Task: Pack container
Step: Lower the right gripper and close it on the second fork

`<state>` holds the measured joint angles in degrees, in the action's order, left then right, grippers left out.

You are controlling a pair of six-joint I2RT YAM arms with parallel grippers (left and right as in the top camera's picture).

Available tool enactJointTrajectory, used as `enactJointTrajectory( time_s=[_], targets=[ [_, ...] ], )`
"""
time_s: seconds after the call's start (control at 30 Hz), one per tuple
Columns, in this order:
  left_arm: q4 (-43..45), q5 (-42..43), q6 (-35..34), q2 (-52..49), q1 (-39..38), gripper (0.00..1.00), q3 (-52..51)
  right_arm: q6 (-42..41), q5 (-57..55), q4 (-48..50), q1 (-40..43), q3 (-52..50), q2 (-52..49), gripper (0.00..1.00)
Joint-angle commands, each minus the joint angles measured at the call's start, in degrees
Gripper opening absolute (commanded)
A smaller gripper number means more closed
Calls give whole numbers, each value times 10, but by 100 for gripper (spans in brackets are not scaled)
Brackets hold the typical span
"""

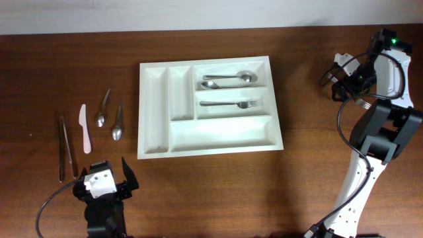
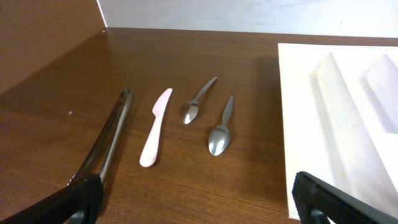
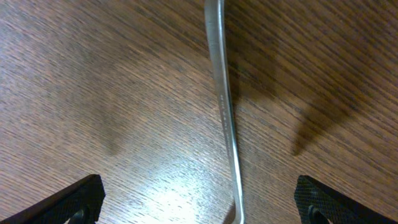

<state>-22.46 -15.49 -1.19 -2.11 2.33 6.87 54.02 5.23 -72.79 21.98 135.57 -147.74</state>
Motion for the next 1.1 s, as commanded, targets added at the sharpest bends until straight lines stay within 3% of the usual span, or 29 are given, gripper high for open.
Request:
enactJointTrajectory(
  time_s=[0.0,1.07],
  targets=[
    [-3,-8,-5,0,2,99,0,2,-14,2,3,3,-9,99],
    [-3,-8,-5,0,2,99,0,-5,-29,18,2,-41,-9,99]
  ],
)
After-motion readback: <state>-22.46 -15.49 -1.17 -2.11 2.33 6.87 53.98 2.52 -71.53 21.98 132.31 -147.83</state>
